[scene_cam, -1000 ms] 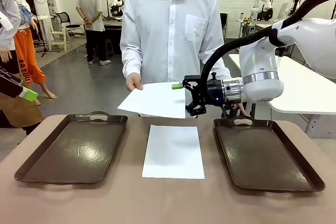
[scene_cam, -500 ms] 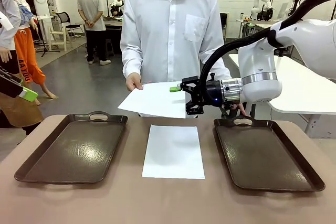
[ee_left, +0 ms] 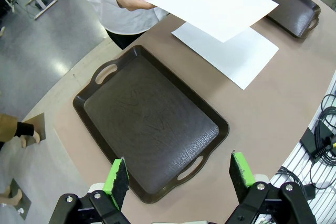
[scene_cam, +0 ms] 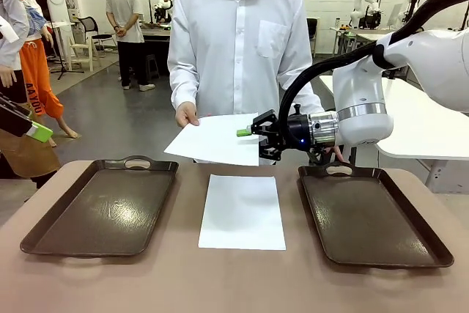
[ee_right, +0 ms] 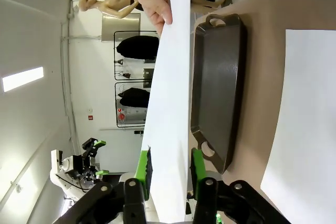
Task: Sort the A4 documents.
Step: Receive the A4 Paper.
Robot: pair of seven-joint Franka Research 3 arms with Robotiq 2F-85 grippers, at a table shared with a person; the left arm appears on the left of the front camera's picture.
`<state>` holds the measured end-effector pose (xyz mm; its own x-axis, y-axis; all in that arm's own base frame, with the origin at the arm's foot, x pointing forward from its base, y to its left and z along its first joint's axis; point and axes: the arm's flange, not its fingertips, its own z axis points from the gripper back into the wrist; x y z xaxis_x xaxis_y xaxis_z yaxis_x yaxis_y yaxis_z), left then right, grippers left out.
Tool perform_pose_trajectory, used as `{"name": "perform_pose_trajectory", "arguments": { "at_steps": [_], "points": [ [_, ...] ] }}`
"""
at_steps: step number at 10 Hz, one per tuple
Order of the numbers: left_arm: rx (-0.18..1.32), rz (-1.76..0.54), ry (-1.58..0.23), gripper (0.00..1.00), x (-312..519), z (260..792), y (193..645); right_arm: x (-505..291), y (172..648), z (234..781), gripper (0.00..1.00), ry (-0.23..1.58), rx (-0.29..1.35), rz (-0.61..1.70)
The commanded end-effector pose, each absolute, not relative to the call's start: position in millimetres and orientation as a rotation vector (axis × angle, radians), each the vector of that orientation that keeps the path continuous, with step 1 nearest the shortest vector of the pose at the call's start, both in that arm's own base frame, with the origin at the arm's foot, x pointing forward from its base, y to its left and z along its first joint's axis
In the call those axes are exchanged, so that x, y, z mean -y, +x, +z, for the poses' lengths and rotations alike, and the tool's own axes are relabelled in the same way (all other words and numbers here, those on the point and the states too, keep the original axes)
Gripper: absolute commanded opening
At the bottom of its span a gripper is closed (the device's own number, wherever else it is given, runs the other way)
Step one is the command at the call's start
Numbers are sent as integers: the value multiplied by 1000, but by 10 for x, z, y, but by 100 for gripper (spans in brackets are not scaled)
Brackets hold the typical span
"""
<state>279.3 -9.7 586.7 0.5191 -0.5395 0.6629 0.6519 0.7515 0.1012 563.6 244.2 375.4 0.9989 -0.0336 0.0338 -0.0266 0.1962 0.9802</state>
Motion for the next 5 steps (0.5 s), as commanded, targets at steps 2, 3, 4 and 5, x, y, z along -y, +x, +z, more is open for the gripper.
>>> {"name": "perform_pose_trajectory", "arguments": {
  "at_steps": [2,3,4,5],
  "points": [
    [732,-718,-168,100,91,5864,2796,-2457,5690,3713,0,1416,66,-16],
    [732,-718,-168,100,91,5864,2796,-2432,5695,3723,6,1410,76,-17],
    [732,-718,-168,100,91,5864,2796,-2421,5694,3726,0,1409,78,-18],
    [732,-718,-168,100,91,5864,2796,-2421,5692,3720,0,1407,72,-21]
  ]
}}
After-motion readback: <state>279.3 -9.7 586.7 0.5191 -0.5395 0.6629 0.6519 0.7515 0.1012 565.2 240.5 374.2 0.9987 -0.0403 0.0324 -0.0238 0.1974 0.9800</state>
